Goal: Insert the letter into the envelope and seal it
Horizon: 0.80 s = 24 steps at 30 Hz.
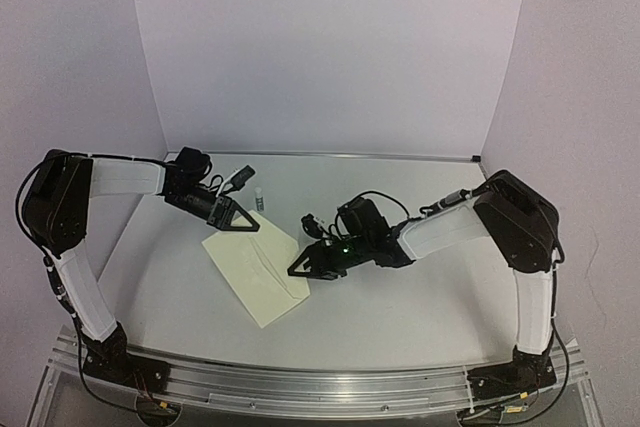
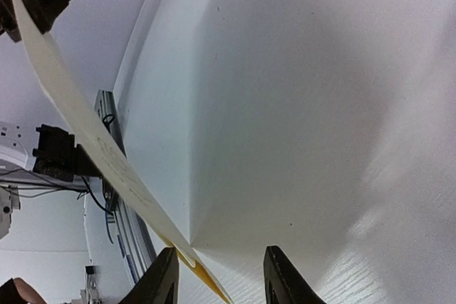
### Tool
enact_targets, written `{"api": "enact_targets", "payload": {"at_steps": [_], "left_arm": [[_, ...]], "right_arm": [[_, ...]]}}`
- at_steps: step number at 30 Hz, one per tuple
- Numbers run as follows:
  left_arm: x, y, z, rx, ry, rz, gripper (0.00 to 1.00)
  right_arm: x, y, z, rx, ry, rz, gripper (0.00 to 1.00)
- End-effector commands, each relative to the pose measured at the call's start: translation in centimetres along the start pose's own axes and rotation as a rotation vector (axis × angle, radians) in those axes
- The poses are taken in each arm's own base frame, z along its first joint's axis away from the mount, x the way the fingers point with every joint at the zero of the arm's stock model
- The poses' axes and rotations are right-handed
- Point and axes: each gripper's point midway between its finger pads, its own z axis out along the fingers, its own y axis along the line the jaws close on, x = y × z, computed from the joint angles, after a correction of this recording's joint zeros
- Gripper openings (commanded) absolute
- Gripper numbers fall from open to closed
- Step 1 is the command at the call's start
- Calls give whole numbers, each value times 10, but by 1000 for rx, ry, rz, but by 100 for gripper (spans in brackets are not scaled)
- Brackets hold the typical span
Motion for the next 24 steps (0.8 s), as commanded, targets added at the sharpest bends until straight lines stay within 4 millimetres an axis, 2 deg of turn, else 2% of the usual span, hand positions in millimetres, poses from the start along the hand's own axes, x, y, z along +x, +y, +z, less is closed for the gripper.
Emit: {"api": "enact_targets", "payload": {"at_steps": [1, 4, 6, 7, 9, 10, 12, 16, 17, 19, 22, 24], "left_arm": [[-24, -14, -9, 22, -58, 46, 0], [-24, -14, -10, 24, -67, 31, 0], [-20, -13, -10, 23, -62, 18, 0], [-17, -12, -9, 20, -57, 9, 4], [-10, -10, -9, 11, -44, -12, 26], [-7, -9, -9, -2, -37, -17, 42], [-8, -6, -14, -30, -35, 3, 56], [-16, 0, -28, -75, -30, 58, 63], [-17, 0, -29, -87, -20, 74, 64], [-16, 0, -30, -99, -8, 113, 65], [-11, 4, -30, -114, 6, 123, 66], [-7, 7, -29, -128, 12, 121, 65]], "right_arm": [[-12, 25, 1, -121, -37, -43, 20], [-13, 27, -2, -123, -43, -51, 2], [-16, 25, -10, -118, -53, -45, 0], [-17, 23, -15, -110, -52, -43, 0], [-15, 15, -24, -66, -16, -55, 0], [-6, 11, -28, -21, 43, -63, 0], [8, 8, -38, 31, 148, -114, 0], [28, 11, -62, 36, 315, -200, 0], [38, 6, -70, 53, 376, -195, 0], [43, 4, -82, 67, 468, -267, 0], [53, -15, -96, 147, 627, -324, 0], [51, -23, -101, 184, 701, -365, 0]]}}
